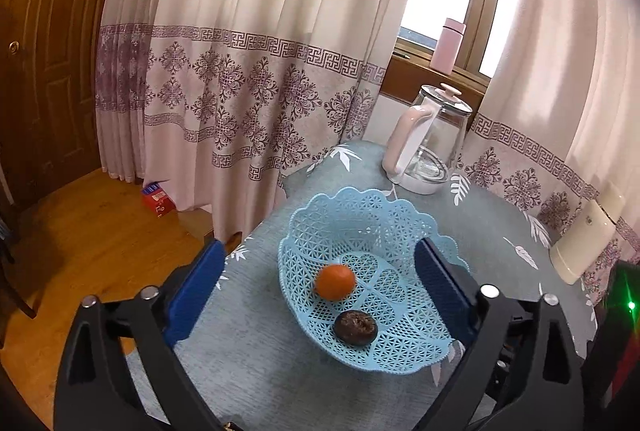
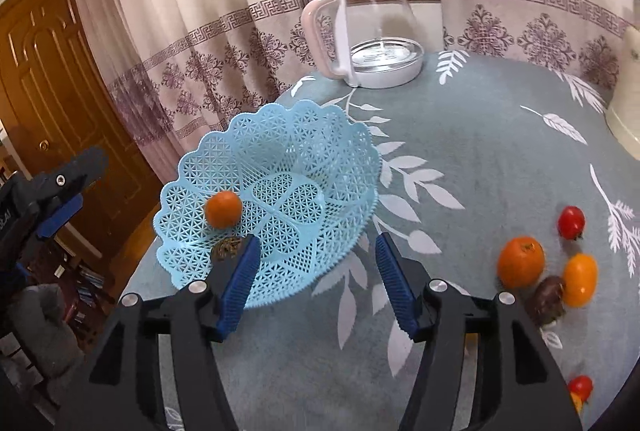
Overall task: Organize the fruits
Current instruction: 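Lower the orange into the blue basket and open the right tool, then withdraw both tools from the basket back toward the fruits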
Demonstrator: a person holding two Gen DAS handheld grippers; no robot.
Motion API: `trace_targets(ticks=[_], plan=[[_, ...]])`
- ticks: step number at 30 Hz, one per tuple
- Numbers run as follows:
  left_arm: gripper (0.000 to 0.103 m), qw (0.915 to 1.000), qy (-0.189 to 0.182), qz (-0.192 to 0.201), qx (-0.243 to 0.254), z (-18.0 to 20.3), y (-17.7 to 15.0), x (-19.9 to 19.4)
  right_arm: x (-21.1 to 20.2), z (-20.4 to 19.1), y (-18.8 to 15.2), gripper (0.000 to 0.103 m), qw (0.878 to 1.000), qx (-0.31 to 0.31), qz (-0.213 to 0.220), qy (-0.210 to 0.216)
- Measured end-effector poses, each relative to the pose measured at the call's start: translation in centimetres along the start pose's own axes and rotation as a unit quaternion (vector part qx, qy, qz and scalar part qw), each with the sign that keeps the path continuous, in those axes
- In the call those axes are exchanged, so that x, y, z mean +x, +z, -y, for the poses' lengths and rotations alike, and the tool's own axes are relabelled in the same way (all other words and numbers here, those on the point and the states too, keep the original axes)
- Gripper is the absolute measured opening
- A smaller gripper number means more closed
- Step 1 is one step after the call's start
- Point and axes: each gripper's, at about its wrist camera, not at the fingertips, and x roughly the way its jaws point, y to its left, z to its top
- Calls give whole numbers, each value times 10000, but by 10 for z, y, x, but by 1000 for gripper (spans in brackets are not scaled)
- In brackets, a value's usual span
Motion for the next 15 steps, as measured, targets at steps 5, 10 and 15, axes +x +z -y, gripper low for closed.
trace_targets(ticks=[5,10,15], plan=[[100,10000,-85,18,-12,2,0,-3,-14,9,-7,61,9999,122,77,-69],[100,9999,-165,7,-33,5,0,-5,-30,25,-16,61,9992,312,159,-200],[100,9997,-233,4,1,9,-1,-8,-47,46,-24,61,9974,579,269,-335]])
